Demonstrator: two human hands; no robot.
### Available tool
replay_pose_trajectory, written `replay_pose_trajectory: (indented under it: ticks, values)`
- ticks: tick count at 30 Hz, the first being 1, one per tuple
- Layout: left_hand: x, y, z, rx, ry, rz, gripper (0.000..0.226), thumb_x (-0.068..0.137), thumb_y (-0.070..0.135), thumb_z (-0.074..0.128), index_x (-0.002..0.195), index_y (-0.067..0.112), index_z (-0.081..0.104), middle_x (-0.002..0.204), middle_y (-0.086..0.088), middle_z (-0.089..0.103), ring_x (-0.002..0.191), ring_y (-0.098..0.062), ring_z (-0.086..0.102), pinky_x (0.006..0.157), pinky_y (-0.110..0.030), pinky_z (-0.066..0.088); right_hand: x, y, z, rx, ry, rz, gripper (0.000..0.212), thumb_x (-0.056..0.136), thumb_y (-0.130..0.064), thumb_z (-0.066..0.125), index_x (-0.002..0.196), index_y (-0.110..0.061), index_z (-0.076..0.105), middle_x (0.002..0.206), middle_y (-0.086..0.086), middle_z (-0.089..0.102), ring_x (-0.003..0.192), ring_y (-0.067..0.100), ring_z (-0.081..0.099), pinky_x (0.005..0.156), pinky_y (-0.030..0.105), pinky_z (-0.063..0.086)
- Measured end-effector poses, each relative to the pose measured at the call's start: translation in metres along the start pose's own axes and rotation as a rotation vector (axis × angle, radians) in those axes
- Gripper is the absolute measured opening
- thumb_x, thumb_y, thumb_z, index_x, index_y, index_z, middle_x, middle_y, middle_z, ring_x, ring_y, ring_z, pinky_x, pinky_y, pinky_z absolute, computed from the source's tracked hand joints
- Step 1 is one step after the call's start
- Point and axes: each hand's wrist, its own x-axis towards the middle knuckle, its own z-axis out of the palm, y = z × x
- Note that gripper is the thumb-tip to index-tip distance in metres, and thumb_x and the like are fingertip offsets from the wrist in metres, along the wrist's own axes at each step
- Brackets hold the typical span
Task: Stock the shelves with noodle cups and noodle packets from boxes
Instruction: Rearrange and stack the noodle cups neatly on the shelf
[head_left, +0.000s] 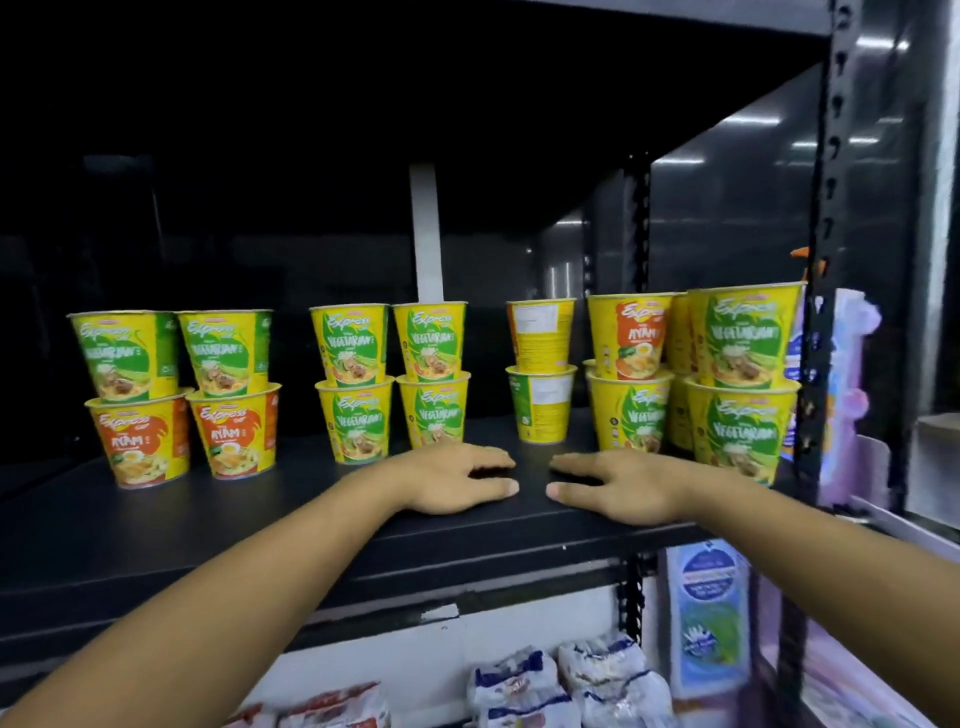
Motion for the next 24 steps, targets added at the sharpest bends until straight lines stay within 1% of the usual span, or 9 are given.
replay_pose_trajectory:
  ticks: [3,5,7,10,12,15,18,21,24]
  values:
    - [0.018,0.013,0.003,0.062,-0.086,-0.044,0.068,0.101,0.07,0.034,0.161,0.036,0.031,0.168,0.011,0.027,0.154,-0.018,0.027,0.125,-0.035,0.019,-0.007,0.003,0.006,-0.008,0.048,0.007,0.07,0.101,-0.067,0.037,0.159,-0.028,0.035,0.166,-0.009,0.03,0.152,0.014,0.028,0.124,0.032,0.021]
    - [0.024,0.015,0.002,0.072,-0.062,-0.057,0.067,0.101,0.069,0.037,0.158,0.035,0.038,0.165,0.01,0.034,0.151,-0.017,0.032,0.122,-0.033,0.024,-0.009,0.001,0.014,-0.074,0.104,-0.002,0.066,0.103,-0.064,0.032,0.157,-0.027,0.038,0.165,-0.007,0.033,0.151,0.016,0.031,0.122,0.037,0.026]
    - [0.028,0.018,-0.003,0.031,0.025,-0.049,0.058,0.102,0.063,0.047,0.15,0.031,0.053,0.156,0.01,0.049,0.142,-0.015,0.044,0.112,-0.03,0.034,-0.01,0.0,0.02,-0.137,0.163,-0.009,0.064,0.104,-0.062,0.028,0.156,-0.026,0.039,0.164,-0.005,0.035,0.15,0.018,0.034,0.119,0.041,0.032]
    - [0.041,0.027,-0.01,-0.345,0.234,-0.099,0.031,0.098,0.045,0.065,0.12,0.026,0.075,0.125,0.006,0.071,0.119,-0.016,0.063,0.095,-0.031,0.052,-0.009,0.002,0.025,-0.163,0.213,-0.018,0.064,0.104,-0.063,0.026,0.157,-0.028,0.038,0.164,-0.007,0.035,0.15,0.014,0.033,0.118,0.04,0.034]
    - [0.057,0.034,-0.011,-0.662,0.4,-0.18,0.02,0.093,0.034,0.072,0.106,0.019,0.074,0.11,-0.003,0.074,0.106,-0.021,0.069,0.094,-0.043,0.059,-0.009,0.003,0.026,-0.171,0.223,-0.021,0.064,0.104,-0.063,0.026,0.156,-0.028,0.039,0.164,-0.007,0.036,0.15,0.015,0.034,0.117,0.04,0.035]
    - [0.08,0.046,-0.013,-0.809,0.551,-0.264,0.036,0.087,0.031,0.078,0.114,0.019,0.057,0.106,0.0,0.066,0.095,-0.015,0.064,0.093,-0.044,0.058,-0.009,0.003,0.027,-0.173,0.228,-0.015,0.064,0.104,-0.064,0.025,0.156,-0.03,0.04,0.163,-0.008,0.037,0.148,0.016,0.037,0.114,0.042,0.039]
    - [0.103,0.052,-0.012,-0.826,0.59,-0.308,0.06,0.084,0.032,0.081,0.126,0.021,0.039,0.114,0.0,0.059,0.103,-0.021,0.06,0.085,-0.036,0.05,-0.009,0.005,0.028,-0.172,0.249,-0.003,0.065,0.102,-0.067,0.024,0.155,-0.034,0.041,0.161,-0.01,0.04,0.146,0.016,0.04,0.111,0.042,0.042]
    - [0.126,0.055,-0.009,-0.854,0.602,-0.361,0.085,0.068,0.041,0.089,0.129,0.018,0.033,0.127,-0.007,0.059,0.11,-0.027,0.061,0.085,-0.04,0.054,-0.011,0.004,0.03,-0.166,0.278,0.005,0.063,0.102,-0.067,0.025,0.153,-0.035,0.043,0.158,-0.011,0.045,0.143,0.017,0.044,0.107,0.043,0.045]
    - [0.142,0.054,-0.012,-0.901,0.622,-0.358,0.086,0.073,0.03,0.092,0.132,0.015,0.032,0.122,-0.005,0.058,0.104,-0.022,0.061,0.06,-0.023,0.049,-0.013,0.003,0.03,-0.166,0.279,0.01,0.062,0.102,-0.067,0.025,0.152,-0.035,0.043,0.157,-0.011,0.045,0.142,0.016,0.045,0.106,0.042,0.045]
